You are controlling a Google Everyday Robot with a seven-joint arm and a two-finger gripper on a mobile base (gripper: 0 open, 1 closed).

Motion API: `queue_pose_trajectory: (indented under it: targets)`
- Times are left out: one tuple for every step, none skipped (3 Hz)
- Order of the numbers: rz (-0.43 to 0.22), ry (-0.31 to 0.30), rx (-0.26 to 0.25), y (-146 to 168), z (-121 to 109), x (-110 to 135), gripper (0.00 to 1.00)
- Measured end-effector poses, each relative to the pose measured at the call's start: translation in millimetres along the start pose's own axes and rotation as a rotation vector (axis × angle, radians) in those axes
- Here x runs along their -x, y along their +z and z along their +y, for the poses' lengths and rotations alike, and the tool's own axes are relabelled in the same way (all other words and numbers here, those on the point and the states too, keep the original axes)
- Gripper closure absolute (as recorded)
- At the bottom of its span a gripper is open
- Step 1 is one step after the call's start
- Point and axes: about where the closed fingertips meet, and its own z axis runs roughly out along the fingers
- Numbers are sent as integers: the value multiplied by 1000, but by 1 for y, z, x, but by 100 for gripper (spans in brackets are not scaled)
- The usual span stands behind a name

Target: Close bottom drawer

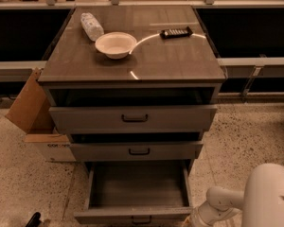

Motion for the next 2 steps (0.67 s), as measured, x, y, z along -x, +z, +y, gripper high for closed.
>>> queue_pose_trajectory:
  targets:
    - [0, -14, -92, 10, -18, -7, 100]
    - [-5, -40, -195, 8, -41, -5, 100]
